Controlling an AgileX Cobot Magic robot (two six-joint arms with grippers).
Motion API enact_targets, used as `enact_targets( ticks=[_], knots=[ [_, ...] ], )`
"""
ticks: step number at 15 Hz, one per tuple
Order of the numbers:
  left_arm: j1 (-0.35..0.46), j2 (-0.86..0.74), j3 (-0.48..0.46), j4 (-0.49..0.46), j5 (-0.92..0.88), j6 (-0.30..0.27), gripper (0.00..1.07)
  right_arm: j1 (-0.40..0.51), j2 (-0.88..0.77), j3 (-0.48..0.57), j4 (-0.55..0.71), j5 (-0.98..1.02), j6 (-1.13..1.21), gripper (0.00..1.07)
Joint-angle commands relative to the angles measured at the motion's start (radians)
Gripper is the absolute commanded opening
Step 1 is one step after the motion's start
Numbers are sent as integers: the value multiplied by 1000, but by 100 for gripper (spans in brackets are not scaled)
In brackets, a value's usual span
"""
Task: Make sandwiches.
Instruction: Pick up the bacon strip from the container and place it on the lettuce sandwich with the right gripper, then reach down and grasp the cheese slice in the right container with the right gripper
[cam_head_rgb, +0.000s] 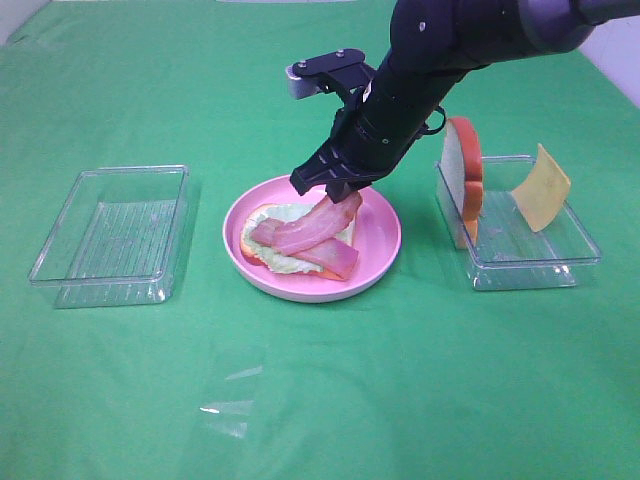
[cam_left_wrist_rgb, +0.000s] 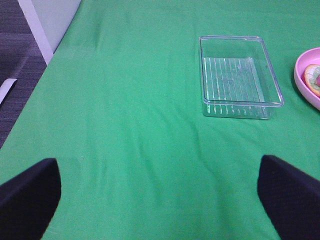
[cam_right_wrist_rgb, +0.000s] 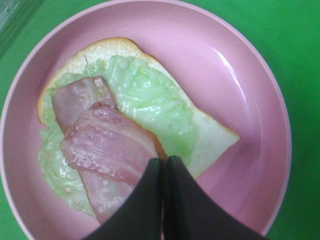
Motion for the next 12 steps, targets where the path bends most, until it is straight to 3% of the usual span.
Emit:
enact_targets(
  ticks=[1,3,5,6,12],
  knots=[
    [3,-14,2,0,-5,2,100,-3,6,-6,36,-24,-8,3],
    [3,-14,2,0,-5,2,100,-3,6,-6,36,-28,-8,32],
    [3,-14,2,0,-5,2,100,-3,6,-6,37,-29,-4,80],
    [3,-14,2,0,-5,2,100,-2,2,-19,40,-13,-4,96],
    [3,-14,2,0,-5,2,100,-3,-40,-257,16,248,-5,97]
  ],
)
